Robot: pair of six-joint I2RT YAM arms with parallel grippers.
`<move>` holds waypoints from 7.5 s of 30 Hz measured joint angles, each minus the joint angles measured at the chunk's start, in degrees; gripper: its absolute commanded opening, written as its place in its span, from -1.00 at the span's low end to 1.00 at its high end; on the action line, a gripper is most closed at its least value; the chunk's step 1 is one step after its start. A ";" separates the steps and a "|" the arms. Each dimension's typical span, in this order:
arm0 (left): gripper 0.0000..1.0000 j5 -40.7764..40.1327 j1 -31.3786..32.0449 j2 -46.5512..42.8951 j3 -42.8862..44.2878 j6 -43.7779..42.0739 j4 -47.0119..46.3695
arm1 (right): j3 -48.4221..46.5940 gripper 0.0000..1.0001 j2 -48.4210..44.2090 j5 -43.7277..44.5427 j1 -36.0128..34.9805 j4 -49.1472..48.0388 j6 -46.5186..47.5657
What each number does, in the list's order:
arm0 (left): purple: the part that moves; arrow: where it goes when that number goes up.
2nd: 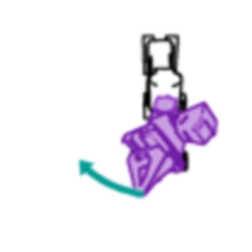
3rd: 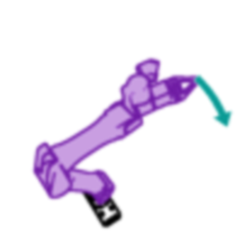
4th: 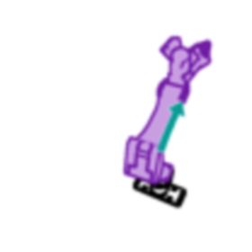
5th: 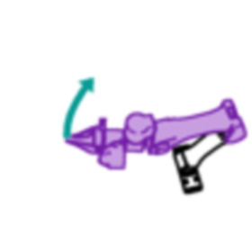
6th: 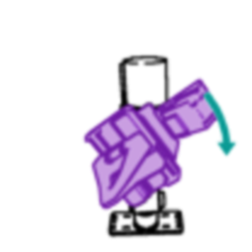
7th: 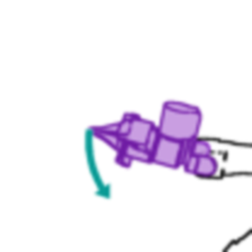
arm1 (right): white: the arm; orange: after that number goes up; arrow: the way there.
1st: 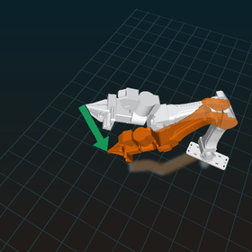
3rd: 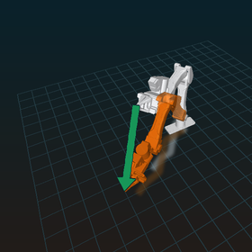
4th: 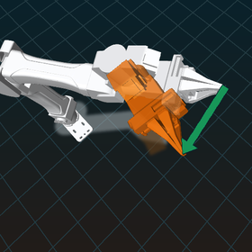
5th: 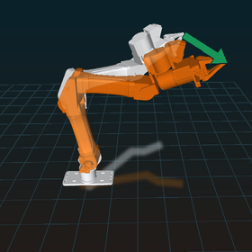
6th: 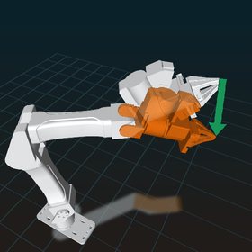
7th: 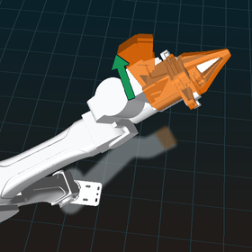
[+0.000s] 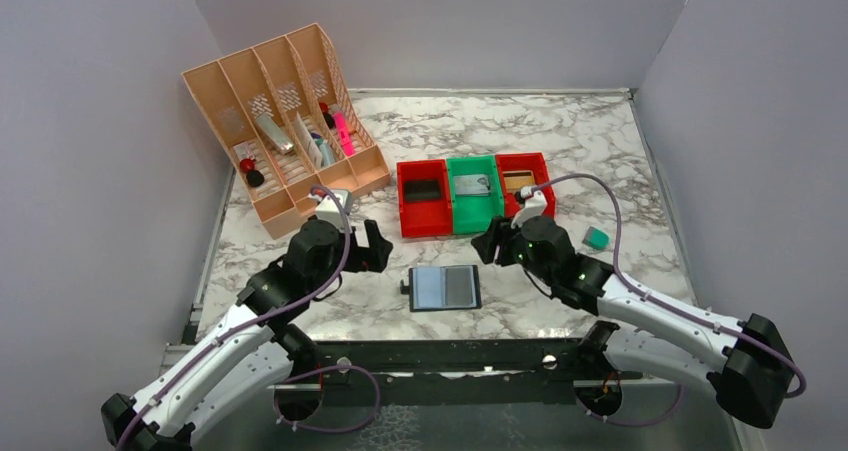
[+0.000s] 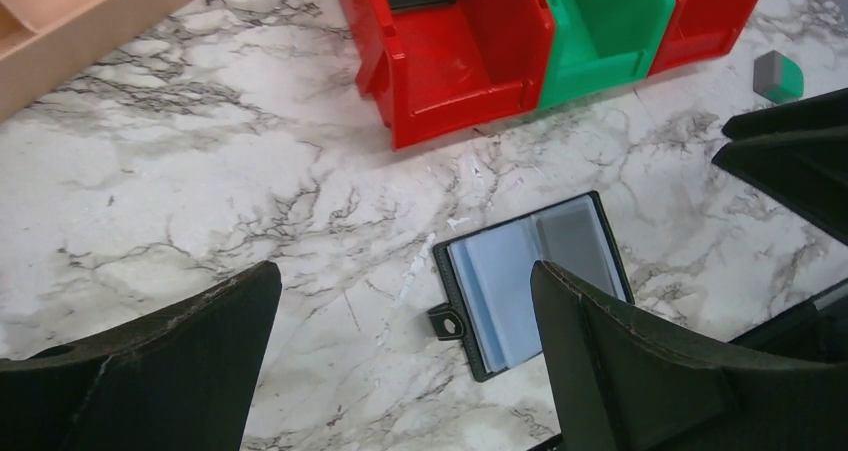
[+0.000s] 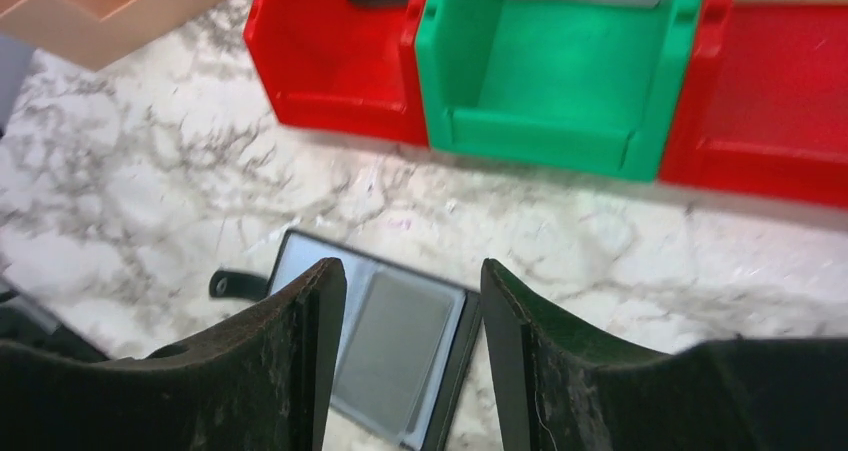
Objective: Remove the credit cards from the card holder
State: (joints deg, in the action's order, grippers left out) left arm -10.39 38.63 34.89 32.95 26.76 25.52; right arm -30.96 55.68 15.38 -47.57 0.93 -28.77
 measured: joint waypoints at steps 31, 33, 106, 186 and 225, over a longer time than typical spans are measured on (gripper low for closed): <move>0.11 24.41 0.00 32.22 -2.91 3.39 -15.58 | 6.14 -0.15 13.79 -21.22 0.00 0.11 -20.81; 0.03 24.57 0.00 33.42 -3.02 3.39 -16.24 | 5.90 -0.15 13.97 -21.49 0.00 -0.07 -20.81; -0.75 26.86 3.13 39.65 -3.39 2.32 -18.47 | 1.99 -0.28 20.57 -28.41 0.00 -1.64 -22.08; -0.18 22.84 3.89 27.63 -2.75 6.84 -16.46 | 1.14 0.01 18.86 -29.55 0.00 -8.57 -22.71; -0.87 22.43 8.02 41.53 -0.59 6.43 -14.88 | -1.38 -0.27 34.25 -38.99 0.00 -12.90 -27.80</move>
State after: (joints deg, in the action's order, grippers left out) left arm 12.03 46.65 76.42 32.36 33.19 10.63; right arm -32.34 89.93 -23.62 -47.57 -11.97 -56.58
